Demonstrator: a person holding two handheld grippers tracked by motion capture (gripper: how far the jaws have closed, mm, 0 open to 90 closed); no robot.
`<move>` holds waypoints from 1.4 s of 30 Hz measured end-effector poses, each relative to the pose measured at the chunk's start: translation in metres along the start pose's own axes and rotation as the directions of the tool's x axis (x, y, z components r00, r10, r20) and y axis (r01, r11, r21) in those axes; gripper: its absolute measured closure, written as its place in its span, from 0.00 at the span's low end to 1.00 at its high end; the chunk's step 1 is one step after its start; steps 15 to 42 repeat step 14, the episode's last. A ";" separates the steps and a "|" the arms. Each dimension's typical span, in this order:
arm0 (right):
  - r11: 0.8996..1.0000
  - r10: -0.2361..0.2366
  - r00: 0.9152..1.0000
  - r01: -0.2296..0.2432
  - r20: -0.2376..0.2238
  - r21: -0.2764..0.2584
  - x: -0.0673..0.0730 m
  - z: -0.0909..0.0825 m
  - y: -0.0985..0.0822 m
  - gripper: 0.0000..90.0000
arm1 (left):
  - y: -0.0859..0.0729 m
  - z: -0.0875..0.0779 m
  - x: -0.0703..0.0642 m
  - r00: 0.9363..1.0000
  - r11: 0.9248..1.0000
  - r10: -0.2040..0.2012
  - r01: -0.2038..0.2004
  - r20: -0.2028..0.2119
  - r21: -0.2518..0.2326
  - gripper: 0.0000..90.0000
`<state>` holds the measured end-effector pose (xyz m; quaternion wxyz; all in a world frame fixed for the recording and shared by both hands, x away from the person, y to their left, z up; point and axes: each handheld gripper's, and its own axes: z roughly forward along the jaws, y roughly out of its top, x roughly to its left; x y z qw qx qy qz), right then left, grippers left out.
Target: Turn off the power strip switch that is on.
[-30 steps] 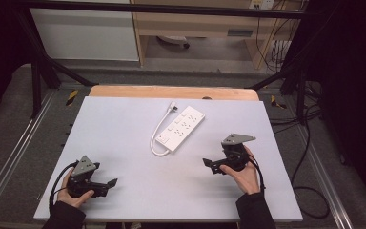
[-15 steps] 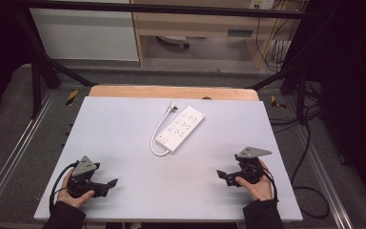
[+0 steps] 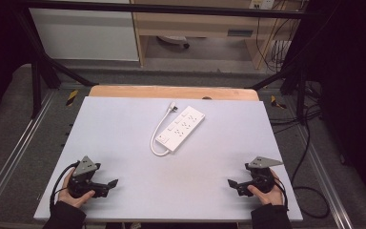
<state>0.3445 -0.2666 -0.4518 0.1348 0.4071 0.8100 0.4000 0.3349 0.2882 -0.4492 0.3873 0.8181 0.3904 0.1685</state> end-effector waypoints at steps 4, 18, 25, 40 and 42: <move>1.000 -0.005 1.000 0.005 -0.009 -0.003 0.000 -0.004 -0.004 0.02 | 0.000 0.000 0.000 1.000 1.000 0.005 -0.005 0.002 0.002 0.06; 1.000 -0.012 1.000 0.012 -0.013 0.005 0.000 -0.004 -0.007 0.01 | 0.001 0.000 -0.002 1.000 1.000 0.011 -0.011 0.005 0.005 0.06; 1.000 -0.012 1.000 0.012 -0.013 0.005 0.000 -0.004 -0.007 0.01 | 0.001 0.000 -0.002 1.000 1.000 0.011 -0.011 0.005 0.005 0.06; 1.000 -0.012 1.000 0.012 -0.013 0.005 0.000 -0.004 -0.007 0.01 | 0.001 0.000 -0.002 1.000 1.000 0.011 -0.011 0.005 0.005 0.06; 1.000 -0.012 1.000 0.012 -0.013 0.005 0.000 -0.004 -0.007 0.01 | 0.001 0.000 -0.002 1.000 1.000 0.011 -0.011 0.005 0.005 0.06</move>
